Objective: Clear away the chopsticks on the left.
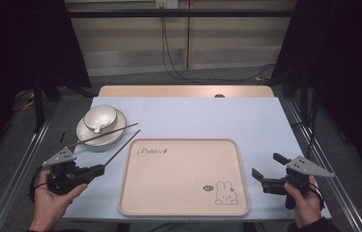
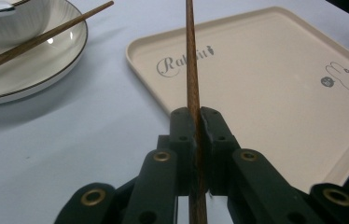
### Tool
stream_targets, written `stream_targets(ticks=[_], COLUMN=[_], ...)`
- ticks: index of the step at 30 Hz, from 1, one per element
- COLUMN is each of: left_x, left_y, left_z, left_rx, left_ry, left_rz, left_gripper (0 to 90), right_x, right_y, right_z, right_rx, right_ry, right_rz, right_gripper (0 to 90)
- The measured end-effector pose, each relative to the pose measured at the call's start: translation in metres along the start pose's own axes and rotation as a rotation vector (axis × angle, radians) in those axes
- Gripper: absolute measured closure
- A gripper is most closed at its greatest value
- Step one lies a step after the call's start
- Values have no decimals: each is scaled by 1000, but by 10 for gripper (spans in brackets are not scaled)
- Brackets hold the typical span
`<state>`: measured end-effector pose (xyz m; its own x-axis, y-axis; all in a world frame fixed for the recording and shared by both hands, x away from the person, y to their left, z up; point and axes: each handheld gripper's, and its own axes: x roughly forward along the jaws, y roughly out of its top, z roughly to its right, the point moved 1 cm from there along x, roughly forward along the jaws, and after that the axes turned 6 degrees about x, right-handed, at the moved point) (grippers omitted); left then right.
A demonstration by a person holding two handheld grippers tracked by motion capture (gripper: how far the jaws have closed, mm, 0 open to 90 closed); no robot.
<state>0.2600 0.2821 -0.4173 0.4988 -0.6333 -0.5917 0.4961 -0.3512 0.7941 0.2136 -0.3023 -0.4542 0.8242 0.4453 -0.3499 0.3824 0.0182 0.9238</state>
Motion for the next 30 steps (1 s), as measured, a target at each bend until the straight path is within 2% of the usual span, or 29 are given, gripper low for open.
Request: stream_targets(ticks=[1,5,7,8,11,14,16,18,19,22,24,30], left_x=[1,4,5,5,7,11,16,21,22,29,33,47], left_y=[0,0,1,1,3,5,8,10,11,9,6,3], left_z=[3,17,24,28,39,48,55,57,57,56,56,57], left_rx=[0,-25,-35,-44,-89,-128,-145,-167,-177,-224,-241,-255], left_ry=[-8,28,37,55,92,93,115,132,155,179,186,202], left_rz=[-4,14,10,6,14,14,11,7,9,10,0,-41], left_gripper=[843,844,844,844,845,844,844,844,844,843,843,843], right_x=[0,1,1,1,1,1,1,1,1,1,1,2], right_y=[0,0,0,0,0,0,0,0,0,0,0,0], right_z=[0,0,0,-1,-1,-1,-1,-1,-2,-2,-2,-2], right_rx=[-1,-2,-2,-1,0,-2,-3,-3,-3,-7,-7,-13], right_ry=[0,0,-1,0,-3,0,1,1,1,2,2,6], right_rz=[0,0,1,0,1,-1,-1,-1,-1,-1,-2,-3], right_gripper=[16,16,16,16,16,16,16,16,16,16,16,16])
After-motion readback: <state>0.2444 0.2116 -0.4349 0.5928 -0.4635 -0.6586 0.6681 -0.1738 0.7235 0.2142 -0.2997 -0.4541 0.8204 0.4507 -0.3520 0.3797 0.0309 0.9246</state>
